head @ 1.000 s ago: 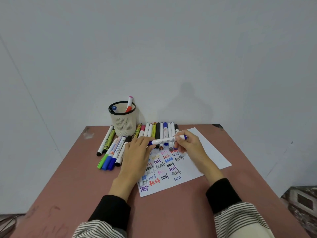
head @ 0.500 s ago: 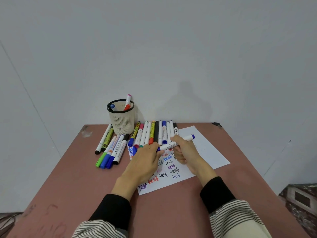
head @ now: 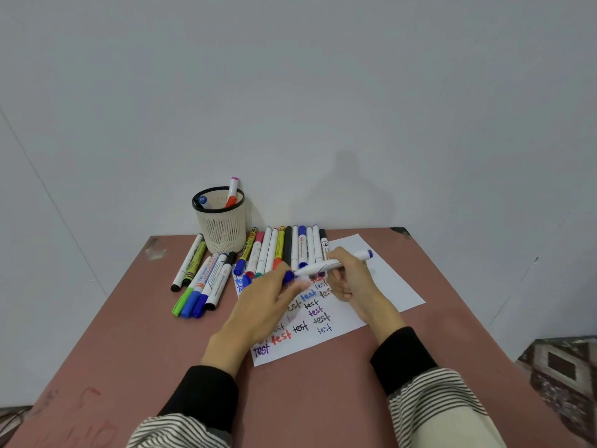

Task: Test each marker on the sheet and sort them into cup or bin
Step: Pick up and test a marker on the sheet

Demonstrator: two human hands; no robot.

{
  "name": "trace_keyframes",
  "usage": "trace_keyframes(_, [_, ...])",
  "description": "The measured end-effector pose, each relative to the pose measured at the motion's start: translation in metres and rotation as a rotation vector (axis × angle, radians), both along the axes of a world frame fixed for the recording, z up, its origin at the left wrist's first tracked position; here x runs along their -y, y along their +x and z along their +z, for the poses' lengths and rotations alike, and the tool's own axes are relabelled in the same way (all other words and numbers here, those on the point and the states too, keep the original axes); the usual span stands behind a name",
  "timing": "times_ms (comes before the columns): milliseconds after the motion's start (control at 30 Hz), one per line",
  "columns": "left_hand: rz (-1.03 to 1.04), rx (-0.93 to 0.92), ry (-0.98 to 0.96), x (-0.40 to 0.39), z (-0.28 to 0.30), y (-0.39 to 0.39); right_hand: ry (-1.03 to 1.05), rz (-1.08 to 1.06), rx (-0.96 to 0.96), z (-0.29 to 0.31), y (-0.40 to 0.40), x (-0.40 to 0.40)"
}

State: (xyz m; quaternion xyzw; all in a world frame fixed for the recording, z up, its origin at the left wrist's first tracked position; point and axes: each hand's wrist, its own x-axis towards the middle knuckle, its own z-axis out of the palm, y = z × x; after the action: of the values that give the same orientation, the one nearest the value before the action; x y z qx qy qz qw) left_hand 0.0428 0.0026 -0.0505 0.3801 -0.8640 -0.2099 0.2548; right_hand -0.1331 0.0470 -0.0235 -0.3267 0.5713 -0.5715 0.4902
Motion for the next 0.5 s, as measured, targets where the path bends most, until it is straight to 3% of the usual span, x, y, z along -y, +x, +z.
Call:
trace_keyframes(167, [0.054,-0.21,0.151,-0.002,0.002,0.0,-0.169,-0.095,0.119,0.0,-0.012,0.0])
trace_keyframes(367, [0.121,-0.212,0.176,0.0,-0.002,0.001,-0.195,-0.095,-0.234,-0.014,-0.007,-0.003])
trace_keyframes(500, [0.154,-0.174,0.157,0.002,-0.003,0.0,-0.195,-0.051,-0.36,-0.02,-0.005,-0.007])
